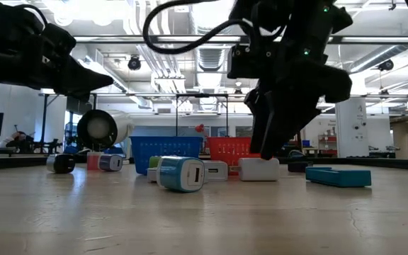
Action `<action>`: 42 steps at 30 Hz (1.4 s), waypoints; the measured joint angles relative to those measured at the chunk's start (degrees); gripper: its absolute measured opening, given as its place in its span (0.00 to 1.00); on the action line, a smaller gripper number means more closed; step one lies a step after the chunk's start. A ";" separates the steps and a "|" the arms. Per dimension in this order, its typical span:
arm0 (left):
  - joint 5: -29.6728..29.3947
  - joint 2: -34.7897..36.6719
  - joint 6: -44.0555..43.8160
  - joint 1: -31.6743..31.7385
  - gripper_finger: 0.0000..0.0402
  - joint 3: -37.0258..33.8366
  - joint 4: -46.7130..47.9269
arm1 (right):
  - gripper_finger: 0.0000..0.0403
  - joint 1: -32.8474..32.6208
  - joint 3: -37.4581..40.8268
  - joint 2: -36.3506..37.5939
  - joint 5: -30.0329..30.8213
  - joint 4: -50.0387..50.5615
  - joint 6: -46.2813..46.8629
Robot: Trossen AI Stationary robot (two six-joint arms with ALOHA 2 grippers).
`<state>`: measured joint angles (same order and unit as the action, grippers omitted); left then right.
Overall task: Pick & Place Office items
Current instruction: Put the white charger adapter into the red bin
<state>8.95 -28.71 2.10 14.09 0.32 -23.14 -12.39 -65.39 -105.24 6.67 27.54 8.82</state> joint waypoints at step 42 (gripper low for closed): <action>0.00 -0.85 -2.62 0.02 0.03 0.00 -4.72 | 0.42 6.41 10.17 27.69 -23.27 -14.83 -9.30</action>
<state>8.95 -29.56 -0.52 14.11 0.32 -27.86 -5.97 -55.21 -77.54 -16.60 12.72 -0.48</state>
